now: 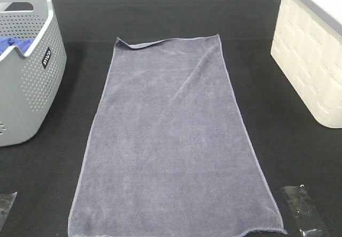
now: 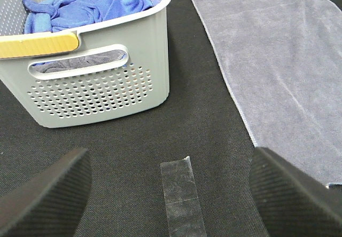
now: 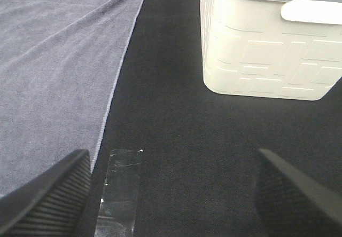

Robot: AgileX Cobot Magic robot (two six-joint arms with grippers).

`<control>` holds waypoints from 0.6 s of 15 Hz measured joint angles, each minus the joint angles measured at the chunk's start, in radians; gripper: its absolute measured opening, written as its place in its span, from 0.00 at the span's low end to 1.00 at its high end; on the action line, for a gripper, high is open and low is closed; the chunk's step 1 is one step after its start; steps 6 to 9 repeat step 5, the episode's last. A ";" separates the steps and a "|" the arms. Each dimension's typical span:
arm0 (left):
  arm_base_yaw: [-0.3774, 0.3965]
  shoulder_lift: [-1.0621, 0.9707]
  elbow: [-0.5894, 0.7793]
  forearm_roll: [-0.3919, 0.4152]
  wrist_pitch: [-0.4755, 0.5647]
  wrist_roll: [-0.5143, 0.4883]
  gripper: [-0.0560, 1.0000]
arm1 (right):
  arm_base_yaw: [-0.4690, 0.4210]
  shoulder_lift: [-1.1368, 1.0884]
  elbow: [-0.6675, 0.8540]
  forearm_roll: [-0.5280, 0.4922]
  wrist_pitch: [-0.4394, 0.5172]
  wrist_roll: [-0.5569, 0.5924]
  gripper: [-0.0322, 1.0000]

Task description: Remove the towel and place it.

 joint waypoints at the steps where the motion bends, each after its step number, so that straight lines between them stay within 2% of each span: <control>1: 0.000 0.000 0.000 0.000 0.000 0.000 0.79 | 0.000 0.000 0.000 0.000 0.000 0.000 0.78; 9: 0.000 0.000 0.000 0.000 0.000 0.000 0.79 | 0.000 0.000 0.000 0.000 0.000 0.000 0.78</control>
